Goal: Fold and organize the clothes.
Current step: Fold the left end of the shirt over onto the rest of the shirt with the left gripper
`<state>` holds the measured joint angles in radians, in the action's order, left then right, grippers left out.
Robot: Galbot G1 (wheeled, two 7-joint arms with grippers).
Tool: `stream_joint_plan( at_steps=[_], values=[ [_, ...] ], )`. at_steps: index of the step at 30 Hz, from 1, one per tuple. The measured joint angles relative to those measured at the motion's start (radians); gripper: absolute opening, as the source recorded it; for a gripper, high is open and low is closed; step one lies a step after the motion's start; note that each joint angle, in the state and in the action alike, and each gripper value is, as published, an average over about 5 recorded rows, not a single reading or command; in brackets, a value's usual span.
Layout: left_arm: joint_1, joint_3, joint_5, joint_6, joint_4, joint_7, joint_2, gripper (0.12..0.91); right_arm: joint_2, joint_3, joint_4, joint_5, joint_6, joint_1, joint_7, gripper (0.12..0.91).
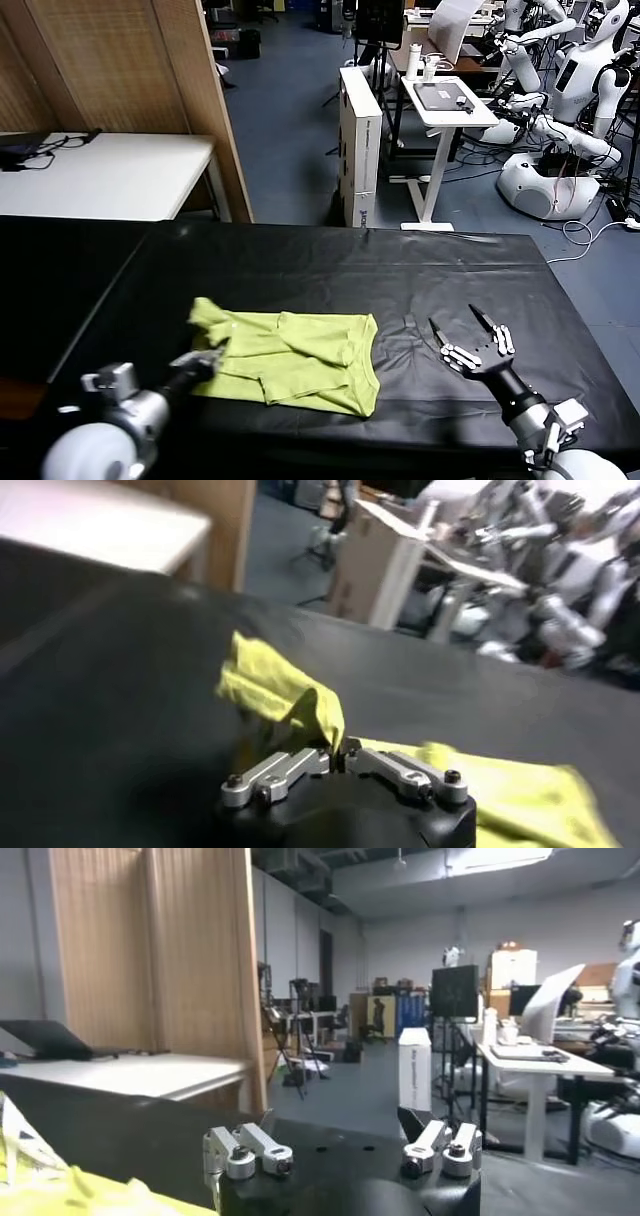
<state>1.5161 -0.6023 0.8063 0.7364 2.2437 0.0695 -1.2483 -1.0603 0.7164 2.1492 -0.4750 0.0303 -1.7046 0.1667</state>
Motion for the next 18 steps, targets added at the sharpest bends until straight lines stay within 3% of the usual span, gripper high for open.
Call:
stream_joint_plan(
  at_steps=[8, 18],
  values=[
    [-0.048, 0.192, -0.026, 0.0, -0.026, 0.019, -0.075, 0.178, -0.043, 0.015, -0.012, 0.03, 0.004, -0.021, 0.001, 0.907],
    [-0.103, 0.29, -0.033, 0.0, -0.031, 0.043, -0.152, 0.178, -0.064, 0.0, -0.018, 0.046, 0.004, -0.023, 0.002, 0.907]
  ],
)
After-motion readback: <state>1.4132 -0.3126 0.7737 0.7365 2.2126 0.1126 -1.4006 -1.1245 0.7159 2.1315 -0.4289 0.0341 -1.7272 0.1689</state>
